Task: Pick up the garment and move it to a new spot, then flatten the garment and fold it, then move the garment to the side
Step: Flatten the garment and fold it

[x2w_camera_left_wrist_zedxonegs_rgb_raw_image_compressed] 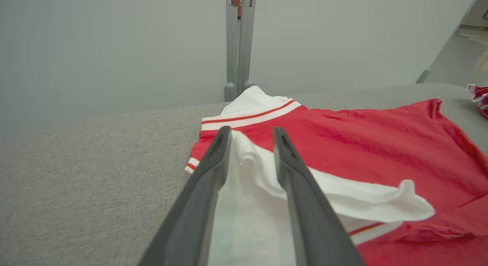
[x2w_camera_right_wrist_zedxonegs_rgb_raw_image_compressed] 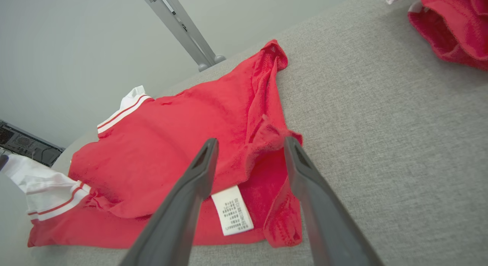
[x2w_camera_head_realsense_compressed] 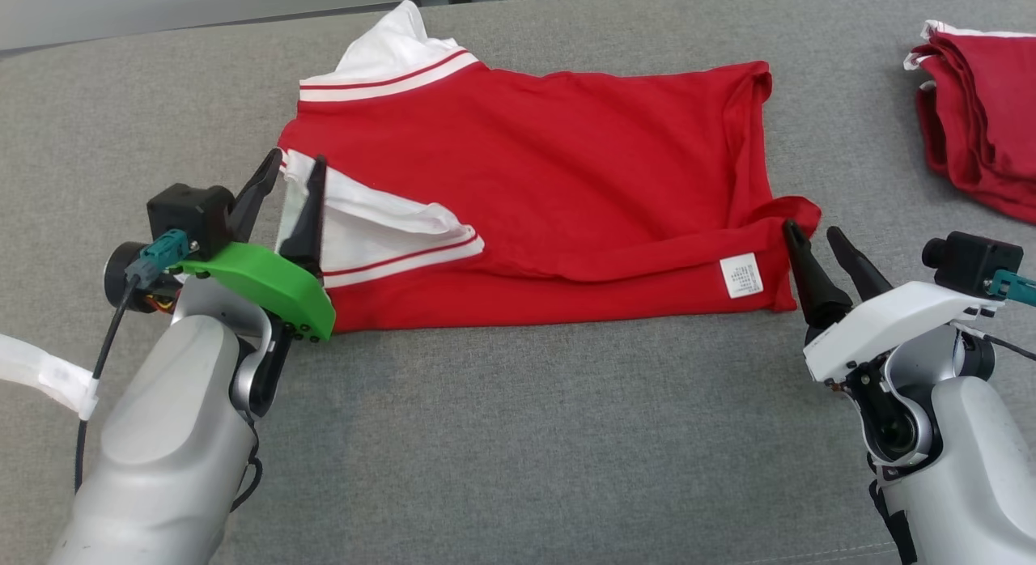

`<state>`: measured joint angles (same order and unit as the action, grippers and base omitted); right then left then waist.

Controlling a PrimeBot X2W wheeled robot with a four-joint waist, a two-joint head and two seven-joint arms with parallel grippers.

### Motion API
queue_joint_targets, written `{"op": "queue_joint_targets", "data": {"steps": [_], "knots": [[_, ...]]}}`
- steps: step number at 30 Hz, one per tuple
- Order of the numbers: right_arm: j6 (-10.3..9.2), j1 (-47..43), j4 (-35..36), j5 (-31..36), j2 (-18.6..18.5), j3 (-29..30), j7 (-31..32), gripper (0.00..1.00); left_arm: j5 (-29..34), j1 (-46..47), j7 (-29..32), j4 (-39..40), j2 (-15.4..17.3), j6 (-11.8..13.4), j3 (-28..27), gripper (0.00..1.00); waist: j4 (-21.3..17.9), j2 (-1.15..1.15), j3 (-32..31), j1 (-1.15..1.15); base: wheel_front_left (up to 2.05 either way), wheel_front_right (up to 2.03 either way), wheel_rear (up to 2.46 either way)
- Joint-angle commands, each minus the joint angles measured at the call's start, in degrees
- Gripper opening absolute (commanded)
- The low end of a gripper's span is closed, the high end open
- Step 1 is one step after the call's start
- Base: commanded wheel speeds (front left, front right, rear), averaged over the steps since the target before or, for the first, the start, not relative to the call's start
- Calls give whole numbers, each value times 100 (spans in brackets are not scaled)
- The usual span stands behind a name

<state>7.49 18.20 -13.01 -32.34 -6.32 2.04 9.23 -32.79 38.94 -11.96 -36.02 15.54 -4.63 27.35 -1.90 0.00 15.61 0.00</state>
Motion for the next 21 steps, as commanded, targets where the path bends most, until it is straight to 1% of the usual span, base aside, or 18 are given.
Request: {"op": "queue_joint_targets", "data": {"steps": [1,4,9,13,16,21], "knots": [[-1,-18,-30,66,-112,-61,-132,100,-13,57,-102,-105,-32,-43,1,100,34,0,-41,0,0,0,0],[-1,-221,-62,64,-219,-166,-330,100,-67,-150,-242,-234,-67,-75,-92,100,79,0,-121,0,0,0,0],[-1,-478,-105,149,-398,-256,-448,100,-92,-640,-315,-241,-61,-88,-215,100,143,0,-183,0,0,0,0],[-1,-494,-230,357,-496,-407,-510,100,-109,-1052,-320,-317,-33,-41,-271,100,226,0,-124,0,0,0,0],[-1,-362,-397,473,-495,-485,-568,100,-83,-1103,-312,-449,-26,-13,-260,100,265,0,-59,0,0,0,0],[-1,-97,-890,698,-472,-523,-677,100,-107,-936,-208,-791,-94,-4,-210,100,298,0,45,0,0,0,0]]}}
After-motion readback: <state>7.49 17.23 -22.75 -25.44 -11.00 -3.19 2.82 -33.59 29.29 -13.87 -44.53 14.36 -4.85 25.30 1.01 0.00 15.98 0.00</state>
